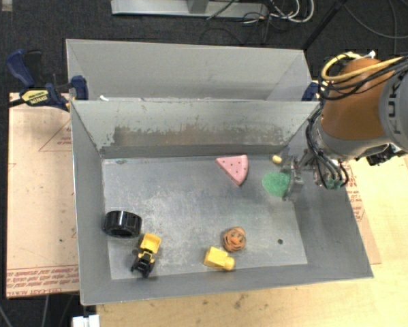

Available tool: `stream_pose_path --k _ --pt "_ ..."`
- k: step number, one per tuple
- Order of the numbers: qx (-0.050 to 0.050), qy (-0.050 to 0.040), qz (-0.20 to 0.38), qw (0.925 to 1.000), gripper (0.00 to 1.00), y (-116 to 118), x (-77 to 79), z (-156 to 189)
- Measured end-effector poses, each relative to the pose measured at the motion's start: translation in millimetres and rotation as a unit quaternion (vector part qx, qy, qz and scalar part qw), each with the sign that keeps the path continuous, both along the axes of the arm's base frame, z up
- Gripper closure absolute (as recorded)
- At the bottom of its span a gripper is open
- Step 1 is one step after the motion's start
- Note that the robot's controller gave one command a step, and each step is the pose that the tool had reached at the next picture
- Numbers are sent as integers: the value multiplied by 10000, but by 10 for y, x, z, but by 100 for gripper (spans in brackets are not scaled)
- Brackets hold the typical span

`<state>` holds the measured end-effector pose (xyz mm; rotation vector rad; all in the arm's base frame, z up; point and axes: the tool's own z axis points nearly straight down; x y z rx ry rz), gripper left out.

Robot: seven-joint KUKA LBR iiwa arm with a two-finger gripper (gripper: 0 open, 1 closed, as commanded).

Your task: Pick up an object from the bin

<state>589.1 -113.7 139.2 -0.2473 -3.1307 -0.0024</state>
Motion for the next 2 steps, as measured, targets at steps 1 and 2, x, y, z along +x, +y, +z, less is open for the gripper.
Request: stream_pose_path --k 1,2 --pt "-7 -28 1 10000 100 -2 12 139" --pt "-9 -38 2 10000 100 -3 19 204"
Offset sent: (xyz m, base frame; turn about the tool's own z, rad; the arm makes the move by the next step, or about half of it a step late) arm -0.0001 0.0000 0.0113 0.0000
